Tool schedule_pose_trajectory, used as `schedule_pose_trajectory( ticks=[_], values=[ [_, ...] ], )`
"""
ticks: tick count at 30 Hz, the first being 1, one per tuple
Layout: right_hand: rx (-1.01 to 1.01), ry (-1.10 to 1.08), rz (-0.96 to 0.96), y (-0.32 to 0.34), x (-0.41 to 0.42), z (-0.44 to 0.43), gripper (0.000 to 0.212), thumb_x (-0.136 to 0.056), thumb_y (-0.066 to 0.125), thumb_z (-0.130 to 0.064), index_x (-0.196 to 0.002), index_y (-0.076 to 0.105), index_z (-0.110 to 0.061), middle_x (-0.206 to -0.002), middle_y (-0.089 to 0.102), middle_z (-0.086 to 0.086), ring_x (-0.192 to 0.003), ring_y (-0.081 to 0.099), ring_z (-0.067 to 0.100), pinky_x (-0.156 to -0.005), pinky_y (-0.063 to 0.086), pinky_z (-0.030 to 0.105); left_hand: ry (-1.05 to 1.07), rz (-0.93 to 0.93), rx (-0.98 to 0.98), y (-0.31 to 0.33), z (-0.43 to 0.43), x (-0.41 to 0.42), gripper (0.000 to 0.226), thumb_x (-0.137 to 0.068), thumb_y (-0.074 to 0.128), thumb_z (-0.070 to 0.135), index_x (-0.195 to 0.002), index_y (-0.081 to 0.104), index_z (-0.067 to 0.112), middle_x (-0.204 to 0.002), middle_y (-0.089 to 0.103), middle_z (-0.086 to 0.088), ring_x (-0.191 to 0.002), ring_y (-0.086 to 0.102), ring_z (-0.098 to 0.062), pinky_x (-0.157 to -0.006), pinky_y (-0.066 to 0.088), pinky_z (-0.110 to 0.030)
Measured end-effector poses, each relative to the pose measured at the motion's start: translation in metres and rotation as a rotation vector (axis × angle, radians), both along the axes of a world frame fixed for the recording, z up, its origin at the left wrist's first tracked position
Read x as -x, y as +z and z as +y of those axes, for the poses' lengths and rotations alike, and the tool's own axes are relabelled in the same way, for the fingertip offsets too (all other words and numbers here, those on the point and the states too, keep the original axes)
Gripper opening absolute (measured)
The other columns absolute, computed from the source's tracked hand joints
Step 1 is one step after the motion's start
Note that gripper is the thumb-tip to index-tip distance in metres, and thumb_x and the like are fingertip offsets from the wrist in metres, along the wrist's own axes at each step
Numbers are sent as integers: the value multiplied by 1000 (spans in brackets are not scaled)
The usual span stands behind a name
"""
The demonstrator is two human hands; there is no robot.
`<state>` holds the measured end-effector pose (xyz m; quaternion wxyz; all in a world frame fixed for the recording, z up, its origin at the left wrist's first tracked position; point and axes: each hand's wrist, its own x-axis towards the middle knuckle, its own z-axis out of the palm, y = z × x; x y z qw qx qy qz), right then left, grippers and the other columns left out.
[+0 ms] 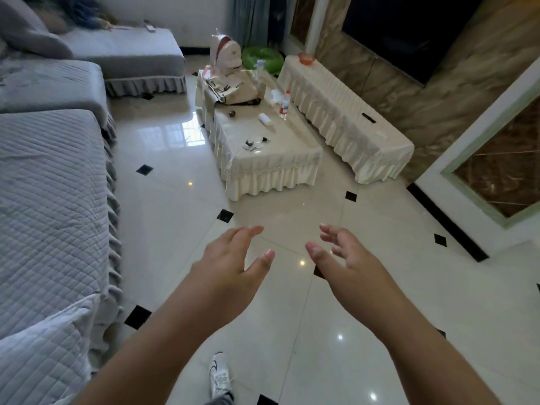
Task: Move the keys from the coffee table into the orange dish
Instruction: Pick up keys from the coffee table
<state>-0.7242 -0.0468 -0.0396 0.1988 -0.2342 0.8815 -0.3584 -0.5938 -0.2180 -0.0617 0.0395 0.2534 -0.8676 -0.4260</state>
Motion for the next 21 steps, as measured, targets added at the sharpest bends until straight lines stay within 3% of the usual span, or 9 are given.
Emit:
schedule_pose_trajectory(
  ticks=[12,15,21],
  values=[
    [27,-13,-21,-7,97,-98,59,-87,48,-67,-140,38,-46,-140,46,-23,-119,45,-2,-92,39,29,-39,-62,47,1,-103,100,55,-86,30,70,-138,24,54,-150,26,26,-139,19,-1,-113,27,-43],
    [31,10,-26,-14,127,-116,59,-88,48,-65,-142,38,-43,-141,46,-20,-123,44,1,-96,42,32,-25,-88,47,-6,-115,123,57,-85,29,72,-138,25,54,-149,28,26,-138,23,-2,-111,29,-44],
    [62,114,-24,-26,203,-159,65,-83,43,-70,-142,36,-43,-144,45,-19,-127,44,3,-93,36,29,67,-125,100,-5,-144,182,60,-81,28,75,-137,26,53,-145,32,26,-134,28,-2,-110,32,-41]
  ],
)
